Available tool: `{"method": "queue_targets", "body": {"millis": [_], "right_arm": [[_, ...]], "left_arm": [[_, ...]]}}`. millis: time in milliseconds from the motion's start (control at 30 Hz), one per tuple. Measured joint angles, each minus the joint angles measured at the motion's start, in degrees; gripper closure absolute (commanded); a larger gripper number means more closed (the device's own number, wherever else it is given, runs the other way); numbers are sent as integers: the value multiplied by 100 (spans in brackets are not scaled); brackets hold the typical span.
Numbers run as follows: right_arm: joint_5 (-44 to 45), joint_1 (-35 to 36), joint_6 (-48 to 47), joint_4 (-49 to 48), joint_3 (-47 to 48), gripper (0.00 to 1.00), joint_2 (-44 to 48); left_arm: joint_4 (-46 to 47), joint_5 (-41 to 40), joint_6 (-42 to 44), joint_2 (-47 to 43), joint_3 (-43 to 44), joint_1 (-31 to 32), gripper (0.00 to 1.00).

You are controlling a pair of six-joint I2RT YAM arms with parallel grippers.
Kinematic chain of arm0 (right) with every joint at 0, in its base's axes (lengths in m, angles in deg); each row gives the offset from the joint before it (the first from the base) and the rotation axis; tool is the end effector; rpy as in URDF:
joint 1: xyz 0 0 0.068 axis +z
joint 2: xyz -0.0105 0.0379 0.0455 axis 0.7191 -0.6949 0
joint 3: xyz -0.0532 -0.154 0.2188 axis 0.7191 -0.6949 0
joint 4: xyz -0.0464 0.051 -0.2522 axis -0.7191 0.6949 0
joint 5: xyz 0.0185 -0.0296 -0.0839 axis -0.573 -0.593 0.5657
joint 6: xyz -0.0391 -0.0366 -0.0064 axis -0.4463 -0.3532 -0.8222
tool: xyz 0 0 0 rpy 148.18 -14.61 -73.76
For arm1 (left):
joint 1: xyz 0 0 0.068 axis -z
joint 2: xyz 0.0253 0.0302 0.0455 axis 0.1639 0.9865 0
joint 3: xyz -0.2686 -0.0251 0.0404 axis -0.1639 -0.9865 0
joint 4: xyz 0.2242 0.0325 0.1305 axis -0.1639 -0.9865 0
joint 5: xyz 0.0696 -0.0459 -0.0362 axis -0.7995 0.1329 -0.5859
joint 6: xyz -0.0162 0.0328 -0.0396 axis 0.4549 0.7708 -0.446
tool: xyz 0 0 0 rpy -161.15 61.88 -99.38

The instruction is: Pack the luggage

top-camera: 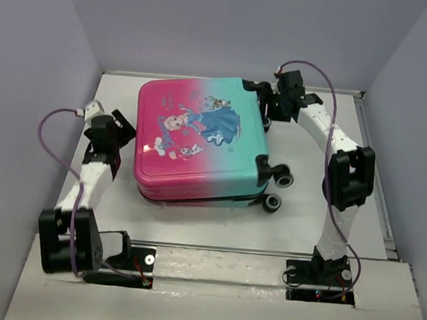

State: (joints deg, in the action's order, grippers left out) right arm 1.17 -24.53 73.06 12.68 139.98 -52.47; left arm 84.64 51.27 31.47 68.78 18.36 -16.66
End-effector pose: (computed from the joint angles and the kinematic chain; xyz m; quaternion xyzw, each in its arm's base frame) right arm 0.3963 0.1579 0.2740 -0.0570 0.9365 0.1342 0.3188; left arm 0.3014 0.0416 0.2508 -0.2692 0.7728 -0.0631 0.5713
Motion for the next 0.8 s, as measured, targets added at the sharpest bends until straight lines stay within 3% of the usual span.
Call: {"method": "queue_targets", "body": {"millis": [67,167,300,367,467,500,567,700,800], "right_arm": [[-179,-350,-177,-157,1152,6,-693],[-887,-717,96,-643,2221,5,-1130],[-1261,-586,98,-785,2074,6,-400],[-1283,-415,31,-785,1635,20,219],[-1167,-175,-107,-785,708,74,1314],[-1099,-136,-181,-798,354,87,1744],[-1012,-164,-160,-920,-496,93,2557],[-752,-273,70,-1180,-2363,93,4164],[-17,-299,389,-1255,-3416,93,5134]], "left_arm": [[-374,-61,-92,-1123,-763,271,14],[-1045,264,-306,-2511,-1412,866,13],[-1637,992,-492,-3628,-1539,1558,12],[-1668,1161,-525,-3812,-1513,1679,11],[-1775,1263,-546,-3727,-1204,1690,11],[-1766,1276,-544,-3637,-1047,1685,10],[-1738,1311,-531,-3429,-758,1687,10],[-1628,1292,-492,-3307,-538,1687,6],[-1576,1231,-450,-3071,-293,1683,5]]}}
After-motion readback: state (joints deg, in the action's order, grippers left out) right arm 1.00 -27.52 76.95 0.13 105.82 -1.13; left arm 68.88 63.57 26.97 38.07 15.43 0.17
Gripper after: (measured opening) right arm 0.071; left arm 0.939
